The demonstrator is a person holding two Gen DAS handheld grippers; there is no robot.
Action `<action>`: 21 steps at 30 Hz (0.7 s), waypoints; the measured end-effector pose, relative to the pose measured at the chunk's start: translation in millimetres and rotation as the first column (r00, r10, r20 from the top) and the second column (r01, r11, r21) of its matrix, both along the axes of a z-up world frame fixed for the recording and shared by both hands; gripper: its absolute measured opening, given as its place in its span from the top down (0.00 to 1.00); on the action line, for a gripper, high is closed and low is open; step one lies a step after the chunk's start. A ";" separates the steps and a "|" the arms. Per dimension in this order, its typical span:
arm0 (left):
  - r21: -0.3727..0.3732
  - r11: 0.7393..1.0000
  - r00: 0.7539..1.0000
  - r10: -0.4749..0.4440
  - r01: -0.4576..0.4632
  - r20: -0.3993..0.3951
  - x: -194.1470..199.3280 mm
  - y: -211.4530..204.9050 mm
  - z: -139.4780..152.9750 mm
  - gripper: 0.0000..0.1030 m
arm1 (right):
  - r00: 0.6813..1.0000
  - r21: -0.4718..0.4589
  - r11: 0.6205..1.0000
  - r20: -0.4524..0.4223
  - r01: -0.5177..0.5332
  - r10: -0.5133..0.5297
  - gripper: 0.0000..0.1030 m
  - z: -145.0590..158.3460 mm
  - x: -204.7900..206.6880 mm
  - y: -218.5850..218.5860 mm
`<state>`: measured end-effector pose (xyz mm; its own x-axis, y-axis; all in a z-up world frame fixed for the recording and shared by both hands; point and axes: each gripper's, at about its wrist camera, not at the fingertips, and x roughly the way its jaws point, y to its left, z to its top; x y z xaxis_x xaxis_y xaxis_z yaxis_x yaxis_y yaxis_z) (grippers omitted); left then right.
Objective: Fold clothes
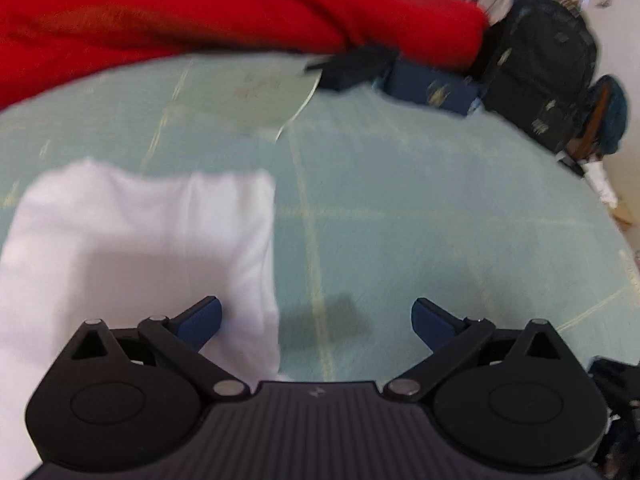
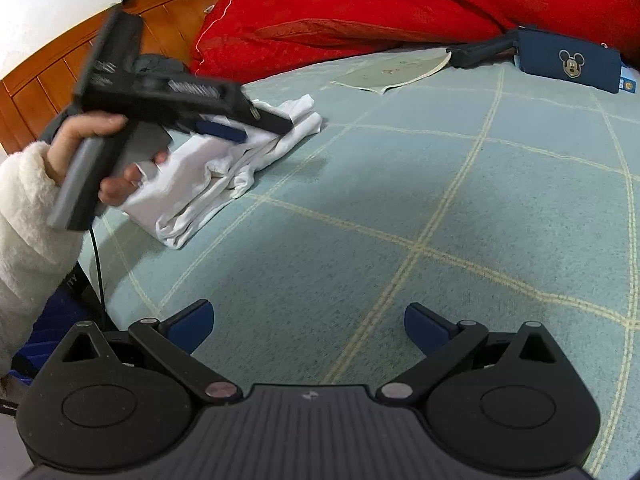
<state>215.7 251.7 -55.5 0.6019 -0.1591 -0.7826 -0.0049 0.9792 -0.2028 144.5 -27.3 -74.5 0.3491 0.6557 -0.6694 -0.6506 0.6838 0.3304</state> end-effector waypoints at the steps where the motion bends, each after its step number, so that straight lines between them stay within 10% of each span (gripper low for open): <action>1: 0.003 1.000 1.000 0.004 -0.004 0.007 -3.0 -0.9 1.0 0.02 | 1.000 -0.002 1.000 0.003 -0.001 0.001 0.00 1.1 -1.2 -0.6; 21: 0.023 0.999 0.993 0.036 -0.039 0.115 -69.6 -12.6 17.3 0.02 | 0.999 -0.012 1.000 0.041 0.000 0.001 0.00 11.5 -13.4 0.1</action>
